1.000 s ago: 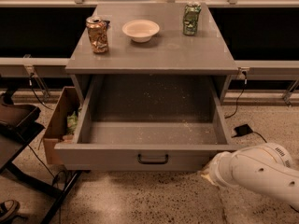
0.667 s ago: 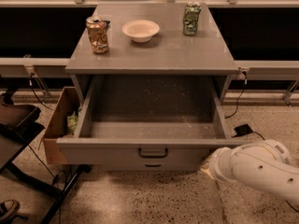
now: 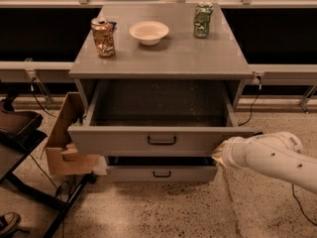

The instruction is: Close top drawer

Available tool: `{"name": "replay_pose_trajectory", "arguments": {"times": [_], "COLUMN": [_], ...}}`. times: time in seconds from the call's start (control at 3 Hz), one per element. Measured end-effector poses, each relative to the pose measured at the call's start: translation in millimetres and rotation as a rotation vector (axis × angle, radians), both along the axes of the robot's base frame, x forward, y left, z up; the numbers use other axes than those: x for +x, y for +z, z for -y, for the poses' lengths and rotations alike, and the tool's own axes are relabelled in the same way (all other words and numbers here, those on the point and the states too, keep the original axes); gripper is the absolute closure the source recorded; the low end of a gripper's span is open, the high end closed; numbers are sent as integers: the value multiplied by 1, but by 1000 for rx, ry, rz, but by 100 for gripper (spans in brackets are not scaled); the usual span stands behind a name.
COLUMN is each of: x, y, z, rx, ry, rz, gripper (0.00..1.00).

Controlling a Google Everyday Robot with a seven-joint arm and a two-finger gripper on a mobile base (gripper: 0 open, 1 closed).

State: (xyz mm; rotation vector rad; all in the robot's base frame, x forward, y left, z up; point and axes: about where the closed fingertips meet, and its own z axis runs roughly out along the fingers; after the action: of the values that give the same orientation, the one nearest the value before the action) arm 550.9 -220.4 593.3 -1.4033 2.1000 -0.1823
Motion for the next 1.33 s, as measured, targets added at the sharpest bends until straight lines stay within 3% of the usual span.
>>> {"name": "replay_pose_trajectory", "arguments": {"times": [1.0,1.33], "x": [155,155], "y": [8,8], "z": [14,14], "rx": [-15,-15], "ry": [140,140], "rz": [76,76], "gripper": [100,100]}}
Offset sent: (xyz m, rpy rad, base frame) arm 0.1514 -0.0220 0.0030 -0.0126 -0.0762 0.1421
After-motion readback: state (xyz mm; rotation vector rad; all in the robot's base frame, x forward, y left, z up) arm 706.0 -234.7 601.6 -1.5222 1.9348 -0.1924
